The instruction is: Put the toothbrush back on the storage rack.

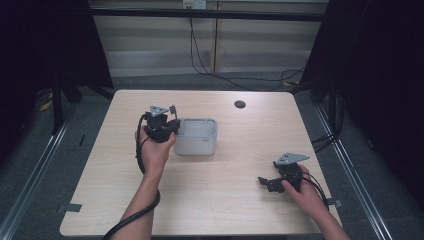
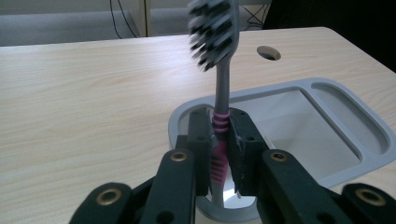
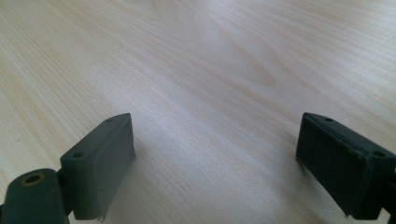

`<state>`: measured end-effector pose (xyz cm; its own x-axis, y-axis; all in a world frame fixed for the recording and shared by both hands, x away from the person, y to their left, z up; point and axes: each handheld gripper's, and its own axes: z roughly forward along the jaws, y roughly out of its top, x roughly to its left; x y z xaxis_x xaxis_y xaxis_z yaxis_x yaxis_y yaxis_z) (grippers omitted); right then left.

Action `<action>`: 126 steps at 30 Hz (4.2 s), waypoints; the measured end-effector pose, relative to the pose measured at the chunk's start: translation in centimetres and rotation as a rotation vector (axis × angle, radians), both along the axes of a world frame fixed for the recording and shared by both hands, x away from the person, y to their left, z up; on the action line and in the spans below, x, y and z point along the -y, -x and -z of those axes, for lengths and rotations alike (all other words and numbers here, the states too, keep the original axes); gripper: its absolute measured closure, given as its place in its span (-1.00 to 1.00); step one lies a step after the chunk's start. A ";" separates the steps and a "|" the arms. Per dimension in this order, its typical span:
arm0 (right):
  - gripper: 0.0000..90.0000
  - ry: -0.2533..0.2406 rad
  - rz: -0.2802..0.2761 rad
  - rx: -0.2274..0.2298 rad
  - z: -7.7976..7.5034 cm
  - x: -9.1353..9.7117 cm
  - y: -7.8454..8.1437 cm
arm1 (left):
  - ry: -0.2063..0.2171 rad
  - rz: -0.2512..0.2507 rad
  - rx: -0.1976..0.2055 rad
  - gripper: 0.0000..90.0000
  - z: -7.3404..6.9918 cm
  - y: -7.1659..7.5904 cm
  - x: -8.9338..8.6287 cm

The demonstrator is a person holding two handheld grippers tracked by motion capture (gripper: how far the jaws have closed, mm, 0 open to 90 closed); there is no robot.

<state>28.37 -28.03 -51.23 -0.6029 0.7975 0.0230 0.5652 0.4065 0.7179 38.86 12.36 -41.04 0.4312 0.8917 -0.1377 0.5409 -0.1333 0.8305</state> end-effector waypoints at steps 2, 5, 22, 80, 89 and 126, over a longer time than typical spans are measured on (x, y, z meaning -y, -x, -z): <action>-0.76 0.000 0.000 -0.001 0.0 0.0 0.0 | -0.003 0.002 -0.003 0.79 0.0 0.0 0.0; -0.76 0.000 0.001 -0.001 0.0 0.0 0.0 | -0.005 0.002 -0.004 0.79 0.1 0.0 0.0; -0.76 0.000 0.000 0.000 0.0 0.0 0.0 | -0.004 0.009 -0.017 0.77 0.3 0.0 0.0; -0.76 0.000 0.000 -0.001 0.0 0.0 0.0 | 0.039 0.033 0.031 0.00 -0.6 1.1 -2.9; -0.76 0.001 -0.001 -0.001 0.0 0.0 0.0 | 0.057 0.027 0.037 -0.07 -0.4 1.5 -3.9; -0.76 0.000 0.000 -0.001 0.0 0.0 0.0 | 0.077 0.081 0.058 -0.41 1.0 3.0 -7.9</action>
